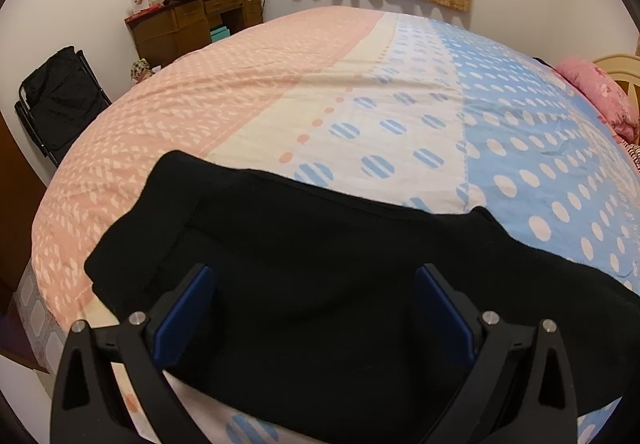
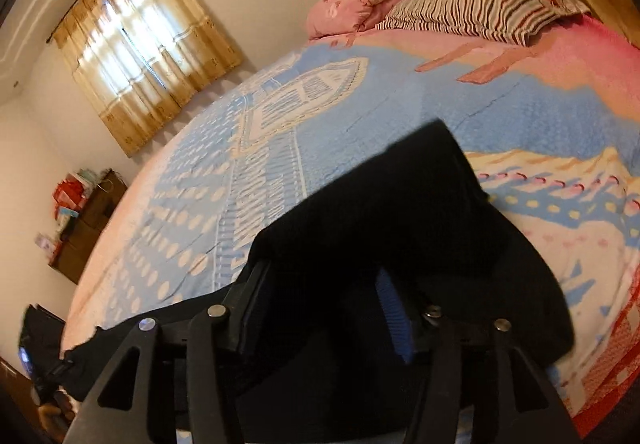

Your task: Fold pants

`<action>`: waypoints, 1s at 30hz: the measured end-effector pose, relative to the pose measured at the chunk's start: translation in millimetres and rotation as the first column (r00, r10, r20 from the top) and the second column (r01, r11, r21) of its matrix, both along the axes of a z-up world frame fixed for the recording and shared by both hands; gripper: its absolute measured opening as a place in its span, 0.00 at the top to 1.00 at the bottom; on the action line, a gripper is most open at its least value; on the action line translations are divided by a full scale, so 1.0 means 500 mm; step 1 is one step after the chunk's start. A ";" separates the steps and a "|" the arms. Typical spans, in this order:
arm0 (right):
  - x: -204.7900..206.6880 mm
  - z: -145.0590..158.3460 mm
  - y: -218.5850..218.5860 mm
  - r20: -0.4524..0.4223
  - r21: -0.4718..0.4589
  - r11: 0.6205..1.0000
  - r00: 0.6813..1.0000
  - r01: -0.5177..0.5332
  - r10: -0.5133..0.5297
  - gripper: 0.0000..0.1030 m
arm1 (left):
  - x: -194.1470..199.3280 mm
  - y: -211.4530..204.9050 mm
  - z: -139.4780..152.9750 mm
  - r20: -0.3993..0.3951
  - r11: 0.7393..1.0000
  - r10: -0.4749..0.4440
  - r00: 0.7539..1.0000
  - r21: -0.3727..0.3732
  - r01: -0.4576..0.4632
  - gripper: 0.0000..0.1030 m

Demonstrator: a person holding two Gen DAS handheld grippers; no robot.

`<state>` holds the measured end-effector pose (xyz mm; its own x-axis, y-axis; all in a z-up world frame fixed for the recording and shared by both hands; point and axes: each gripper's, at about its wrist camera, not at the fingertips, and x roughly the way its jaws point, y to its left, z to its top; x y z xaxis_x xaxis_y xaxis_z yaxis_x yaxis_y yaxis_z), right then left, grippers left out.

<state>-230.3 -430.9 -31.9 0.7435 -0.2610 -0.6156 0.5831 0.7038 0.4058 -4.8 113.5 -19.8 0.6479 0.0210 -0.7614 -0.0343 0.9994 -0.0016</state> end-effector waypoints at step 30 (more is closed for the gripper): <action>0.097 0.010 -0.108 -0.160 -0.033 0.994 0.981 0.105 -0.109 0.92 | 0.002 0.008 0.007 0.008 1.000 0.002 1.000 0.029 -0.003 0.01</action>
